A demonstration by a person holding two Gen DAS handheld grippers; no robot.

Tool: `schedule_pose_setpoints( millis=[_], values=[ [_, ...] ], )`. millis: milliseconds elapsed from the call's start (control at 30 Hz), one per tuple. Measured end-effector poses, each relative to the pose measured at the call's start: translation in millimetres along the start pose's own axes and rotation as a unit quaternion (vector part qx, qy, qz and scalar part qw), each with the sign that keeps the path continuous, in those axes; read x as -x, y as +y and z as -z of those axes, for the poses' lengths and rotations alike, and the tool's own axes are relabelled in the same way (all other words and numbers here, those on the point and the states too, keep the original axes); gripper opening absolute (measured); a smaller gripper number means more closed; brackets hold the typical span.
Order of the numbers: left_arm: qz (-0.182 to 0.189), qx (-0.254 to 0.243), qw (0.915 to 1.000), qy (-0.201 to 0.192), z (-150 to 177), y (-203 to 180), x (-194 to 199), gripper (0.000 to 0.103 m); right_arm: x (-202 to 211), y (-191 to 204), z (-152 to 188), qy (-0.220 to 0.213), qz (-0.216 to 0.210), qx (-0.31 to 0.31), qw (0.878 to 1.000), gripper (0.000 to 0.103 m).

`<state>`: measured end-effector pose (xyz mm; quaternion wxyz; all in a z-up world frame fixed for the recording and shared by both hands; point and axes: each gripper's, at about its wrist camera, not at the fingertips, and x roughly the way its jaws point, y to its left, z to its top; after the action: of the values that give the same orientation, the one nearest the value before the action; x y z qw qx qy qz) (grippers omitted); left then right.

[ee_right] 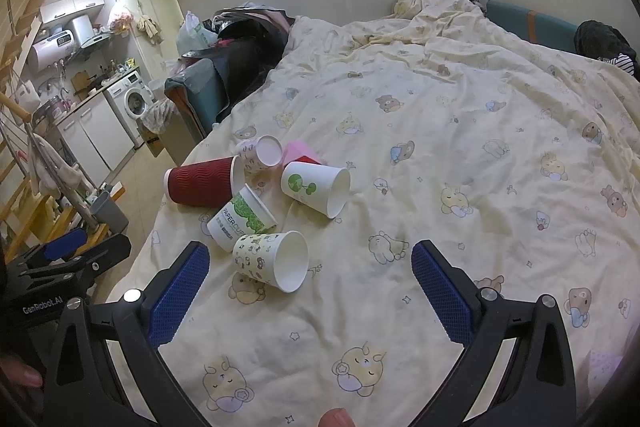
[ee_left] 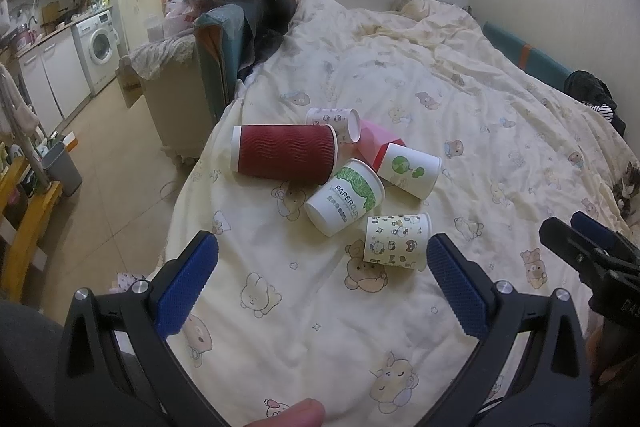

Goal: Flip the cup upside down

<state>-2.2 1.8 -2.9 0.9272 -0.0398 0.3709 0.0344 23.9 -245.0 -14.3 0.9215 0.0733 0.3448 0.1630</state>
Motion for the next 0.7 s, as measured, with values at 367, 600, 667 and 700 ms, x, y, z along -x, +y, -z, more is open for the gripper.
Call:
schedule_pose_setpoints(
  millis=[367,600,667,700],
  values=[
    [0.001,0.003,1.0000,-0.003,1.9,-0.8,2.0,0.103,-0.5,0.3,0.4,0.000,0.001,0.002,1.000,0.103],
    [0.002,0.001,1.0000,-0.001,2.1,-1.7,1.5,0.103,-0.8,-0.1,1.0,0.002,-0.001,0.001,1.000,0.103],
    [0.002,0.002,1.0000,0.001,2.2,-2.2,-0.1,0.103,-1.6,1.2,2.9,0.004,-0.002,0.002,1.000,0.103],
    [0.003,0.003,1.0000,0.002,2.5,-2.9,0.2,0.103,-2.1,1.8,3.7,0.005,-0.003,0.003,1.000,0.103]
  ],
)
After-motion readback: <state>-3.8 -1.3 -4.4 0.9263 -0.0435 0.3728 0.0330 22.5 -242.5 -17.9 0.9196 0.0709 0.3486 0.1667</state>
